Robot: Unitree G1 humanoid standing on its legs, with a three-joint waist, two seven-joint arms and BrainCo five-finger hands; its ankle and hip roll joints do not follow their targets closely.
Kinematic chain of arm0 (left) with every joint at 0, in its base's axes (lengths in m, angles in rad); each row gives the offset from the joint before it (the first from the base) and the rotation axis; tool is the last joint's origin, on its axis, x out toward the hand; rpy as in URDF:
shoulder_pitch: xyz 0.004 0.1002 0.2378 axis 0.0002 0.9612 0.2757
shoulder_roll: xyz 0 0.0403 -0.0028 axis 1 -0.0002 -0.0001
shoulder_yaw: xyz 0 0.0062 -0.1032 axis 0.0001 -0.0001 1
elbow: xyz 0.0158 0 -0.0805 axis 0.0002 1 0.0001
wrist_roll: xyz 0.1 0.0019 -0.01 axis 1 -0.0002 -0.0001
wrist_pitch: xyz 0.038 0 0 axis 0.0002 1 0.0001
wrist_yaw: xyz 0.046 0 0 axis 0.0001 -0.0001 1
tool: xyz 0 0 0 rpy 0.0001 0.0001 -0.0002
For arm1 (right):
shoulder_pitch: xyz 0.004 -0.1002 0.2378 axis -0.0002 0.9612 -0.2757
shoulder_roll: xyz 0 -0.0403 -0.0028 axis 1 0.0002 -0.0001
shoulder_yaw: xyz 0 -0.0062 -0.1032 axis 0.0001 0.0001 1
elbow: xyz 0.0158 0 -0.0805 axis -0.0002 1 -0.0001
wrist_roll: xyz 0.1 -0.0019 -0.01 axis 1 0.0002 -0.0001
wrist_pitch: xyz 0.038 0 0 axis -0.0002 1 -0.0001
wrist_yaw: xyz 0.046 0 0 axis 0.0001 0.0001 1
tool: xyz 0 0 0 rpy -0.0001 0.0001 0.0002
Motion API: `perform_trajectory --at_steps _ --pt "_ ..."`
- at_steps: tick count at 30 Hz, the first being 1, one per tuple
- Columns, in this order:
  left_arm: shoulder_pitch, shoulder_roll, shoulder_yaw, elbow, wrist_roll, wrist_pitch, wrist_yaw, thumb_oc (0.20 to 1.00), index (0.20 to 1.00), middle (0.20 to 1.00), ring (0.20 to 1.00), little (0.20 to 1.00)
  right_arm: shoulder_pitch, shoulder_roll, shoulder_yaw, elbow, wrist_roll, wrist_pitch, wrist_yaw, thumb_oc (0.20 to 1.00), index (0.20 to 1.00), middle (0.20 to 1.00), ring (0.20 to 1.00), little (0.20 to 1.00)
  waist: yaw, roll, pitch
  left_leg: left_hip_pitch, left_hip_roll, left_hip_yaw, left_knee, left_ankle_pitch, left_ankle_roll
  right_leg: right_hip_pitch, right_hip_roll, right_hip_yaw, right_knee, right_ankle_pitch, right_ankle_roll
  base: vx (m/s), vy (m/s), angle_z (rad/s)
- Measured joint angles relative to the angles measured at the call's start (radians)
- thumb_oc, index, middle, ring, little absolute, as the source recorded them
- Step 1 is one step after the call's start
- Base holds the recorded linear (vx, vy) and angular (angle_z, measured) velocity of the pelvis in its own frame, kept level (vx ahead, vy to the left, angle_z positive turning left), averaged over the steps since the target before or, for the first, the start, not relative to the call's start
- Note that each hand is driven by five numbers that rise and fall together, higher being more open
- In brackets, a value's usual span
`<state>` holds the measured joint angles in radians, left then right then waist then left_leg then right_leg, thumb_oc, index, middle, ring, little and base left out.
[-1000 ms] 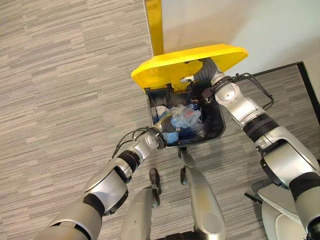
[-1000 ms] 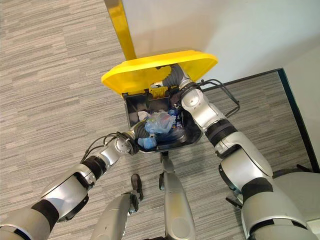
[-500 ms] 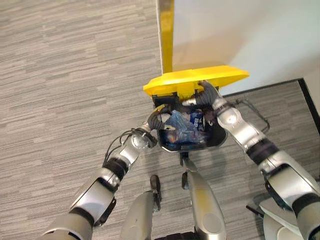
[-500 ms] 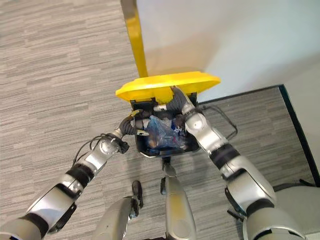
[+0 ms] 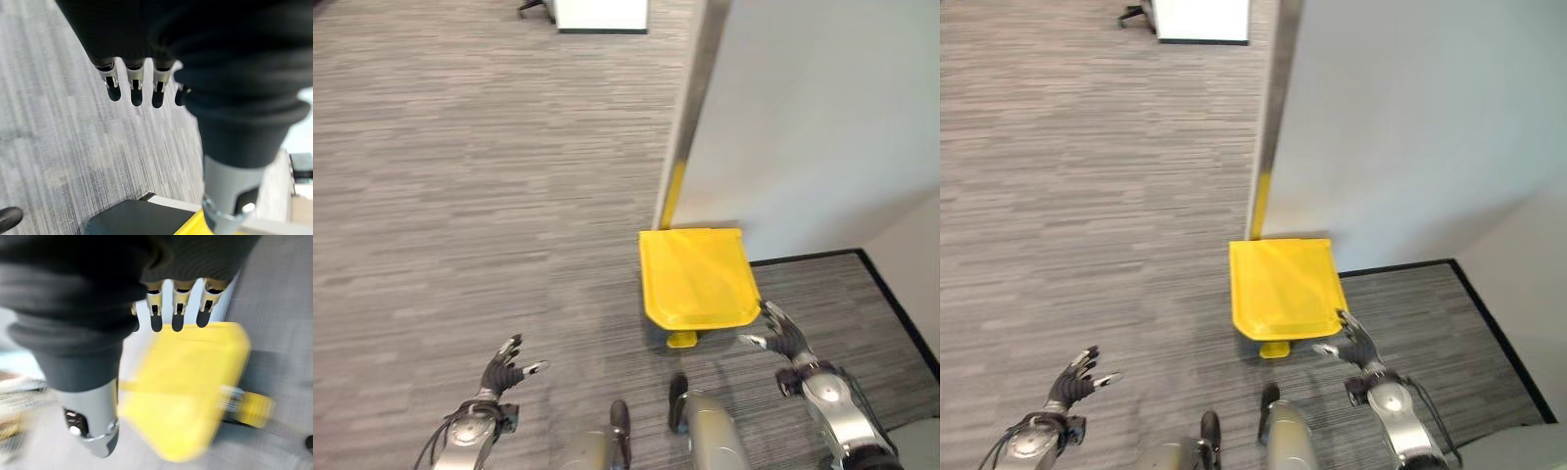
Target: Gather garbage on tea table into small bin, then transfer packed bag to large trash can.
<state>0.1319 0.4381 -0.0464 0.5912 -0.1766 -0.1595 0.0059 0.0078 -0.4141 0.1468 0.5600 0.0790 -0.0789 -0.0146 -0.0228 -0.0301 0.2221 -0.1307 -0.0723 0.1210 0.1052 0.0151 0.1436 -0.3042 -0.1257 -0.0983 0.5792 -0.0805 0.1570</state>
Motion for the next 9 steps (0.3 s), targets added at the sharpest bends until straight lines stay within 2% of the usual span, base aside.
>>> perform_trajectory --at_steps 2,3,4,5,6,7,8,9 --pt "-0.008 0.006 0.001 0.0 0.0 0.004 0.0 1.0 1.0 1.0 1.0 1.0 0.0 0.01 0.001 0.013 0.0 -0.001 0.005 1.0 1.0 1.0 1.0 1.0 0.006 0.001 -0.009 0.0 -0.004 -0.005 -0.058 0.031 -0.044 0.085 0.019 0.026 -0.128 -0.051 -0.021 0.09 -0.096 -0.14" --pt "-0.013 0.013 0.002 0.001 0.0 0.004 -0.003 1.0 1.0 1.0 1.0 1.0 -0.006 0.012 0.003 0.014 0.0 -0.002 0.006 1.0 1.0 1.0 1.0 1.0 0.006 -0.002 -0.012 -0.003 -0.004 -0.006 -0.083 0.038 -0.054 0.136 0.036 0.027 -0.244 -0.068 -0.037 0.07 -0.076 -0.03" --pt "-0.019 0.016 0.003 0.01 0.0 0.006 -0.005 1.0 1.0 1.0 1.0 1.0 -0.021 0.012 0.001 0.021 0.0 -0.002 0.005 1.0 1.0 1.0 1.0 1.0 0.003 0.005 -0.012 -0.008 0.008 -0.005 -0.105 0.043 -0.068 0.169 0.064 0.034 -0.347 -0.036 -0.07 0.06 -0.094 -0.11" --pt "-0.019 0.019 0.003 0.013 0.0 0.009 -0.006 1.0 1.0 1.0 1.0 1.0 -0.025 0.016 0.003 0.024 0.0 -0.001 0.005 1.0 1.0 1.0 1.0 1.0 0.003 -0.004 -0.017 -0.009 0.013 0.006 -0.123 0.005 -0.139 0.19 0.066 0.038 -0.42 -0.012 -0.082 0.07 -0.085 -0.38" --pt "-0.021 0.026 0.009 0.014 0.0 0.01 -0.006 1.0 1.0 1.0 1.0 1.0 -0.028 0.02 0.013 0.022 0.0 -0.002 0.007 1.0 1.0 1.0 1.0 1.0 0.009 -0.052 -0.017 -0.031 0.013 0.019 -0.02 -0.016 -0.087 0.192 0.027 0.041 -0.458 0.069 -0.083 0.07 -0.085 -0.47" --pt "-0.01 0.018 0.002 0.02 0.001 0.016 -0.009 1.0 1.0 1.0 1.0 1.0 -0.033 0.004 0.019 0.021 0.001 -0.003 0.006 1.0 1.0 1.0 1.0 1.0 0.001 -0.02 -0.037 -0.015 0.055 -0.004 -0.031 0.009 -0.1 0.199 0.068 0.042 -0.461 0.079 -0.065 0.11 -0.078 -0.39" --pt "-0.011 0.014 -0.001 0.014 0.0 0.016 -0.009 1.0 1.0 1.0 1.0 1.0 -0.022 -0.005 0.02 0.021 0.001 -0.001 0.006 1.0 1.0 1.0 1.0 1.0 -0.007 -0.03 -0.048 0.001 0.052 -0.006 -0.069 0.01 -0.126 0.194 0.064 0.049 -0.464 0.072 -0.063 0.1 -0.08 -0.13" --pt "-0.018 0.014 -0.002 0.012 0.001 0.016 -0.01 1.0 1.0 1.0 1.0 1.0 -0.014 -0.008 0.017 0.022 0.001 -0.002 0.006 1.0 1.0 1.0 1.0 1.0 -0.015 -0.036 -0.052 0.01 0.051 -0.005 -0.09 0.017 -0.134 0.195 0.062 0.049 -0.473 0.075 -0.069 0.11 -0.077 0.0"
